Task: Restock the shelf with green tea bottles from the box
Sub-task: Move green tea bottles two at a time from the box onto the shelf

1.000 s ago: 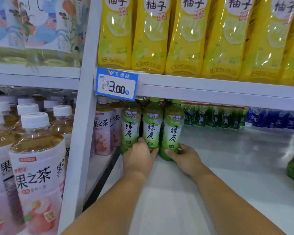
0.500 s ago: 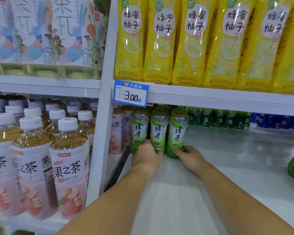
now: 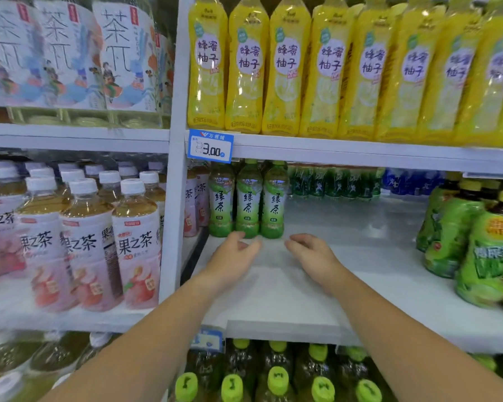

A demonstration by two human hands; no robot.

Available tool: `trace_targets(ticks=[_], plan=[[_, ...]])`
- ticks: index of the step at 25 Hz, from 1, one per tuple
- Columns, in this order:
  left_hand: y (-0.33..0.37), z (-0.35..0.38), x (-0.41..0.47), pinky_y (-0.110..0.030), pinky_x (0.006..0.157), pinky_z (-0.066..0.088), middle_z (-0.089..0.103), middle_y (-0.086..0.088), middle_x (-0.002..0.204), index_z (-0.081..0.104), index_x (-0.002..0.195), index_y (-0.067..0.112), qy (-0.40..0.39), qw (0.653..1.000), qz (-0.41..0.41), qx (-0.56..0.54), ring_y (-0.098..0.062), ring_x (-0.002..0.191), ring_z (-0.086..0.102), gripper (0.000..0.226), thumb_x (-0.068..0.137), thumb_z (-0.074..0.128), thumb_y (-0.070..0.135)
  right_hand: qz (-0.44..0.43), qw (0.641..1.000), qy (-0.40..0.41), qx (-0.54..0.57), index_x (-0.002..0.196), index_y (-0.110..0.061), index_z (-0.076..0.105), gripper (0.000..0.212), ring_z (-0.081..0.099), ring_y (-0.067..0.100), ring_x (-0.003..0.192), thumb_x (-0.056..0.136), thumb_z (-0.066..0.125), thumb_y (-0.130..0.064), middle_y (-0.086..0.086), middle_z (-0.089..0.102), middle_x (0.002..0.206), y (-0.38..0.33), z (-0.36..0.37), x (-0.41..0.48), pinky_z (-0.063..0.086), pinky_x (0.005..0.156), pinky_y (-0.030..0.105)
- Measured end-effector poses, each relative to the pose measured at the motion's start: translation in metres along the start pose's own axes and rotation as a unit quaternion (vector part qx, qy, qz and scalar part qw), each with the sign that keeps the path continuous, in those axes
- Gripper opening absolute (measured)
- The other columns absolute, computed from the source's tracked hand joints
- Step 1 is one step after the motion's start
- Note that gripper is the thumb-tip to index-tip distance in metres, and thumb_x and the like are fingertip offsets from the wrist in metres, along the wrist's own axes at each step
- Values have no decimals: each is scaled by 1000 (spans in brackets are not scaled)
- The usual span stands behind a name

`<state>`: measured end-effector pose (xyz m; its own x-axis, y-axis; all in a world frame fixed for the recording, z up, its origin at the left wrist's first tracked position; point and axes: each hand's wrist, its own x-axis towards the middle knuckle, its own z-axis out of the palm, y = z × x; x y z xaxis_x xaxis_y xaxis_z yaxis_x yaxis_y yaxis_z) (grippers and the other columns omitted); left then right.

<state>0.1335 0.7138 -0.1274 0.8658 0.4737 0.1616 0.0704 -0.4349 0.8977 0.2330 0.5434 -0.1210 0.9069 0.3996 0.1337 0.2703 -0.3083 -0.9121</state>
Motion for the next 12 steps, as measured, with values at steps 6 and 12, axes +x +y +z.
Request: trace_targets(ticks=[6,12], plan=[[9,-18,-46,-19,87,35,55,12,130,39,150,26,-92,996,-5,4,-5,114,51,62,98,52,56,34,999,-42,2,134,-31,57,39,55,5,105,98,59,-45,-18,59,116,-2,-22,-52,41,83,23],[32,-30,-115,-14,79,42,57,25,126,44,140,43,-133,986,-98,-15,1,117,55,73,76,52,78,130,987,-39,87,126,-34,60,28,57,-7,112,98,63,-35,-21,62,122,0,-45,-128,42,76,5]])
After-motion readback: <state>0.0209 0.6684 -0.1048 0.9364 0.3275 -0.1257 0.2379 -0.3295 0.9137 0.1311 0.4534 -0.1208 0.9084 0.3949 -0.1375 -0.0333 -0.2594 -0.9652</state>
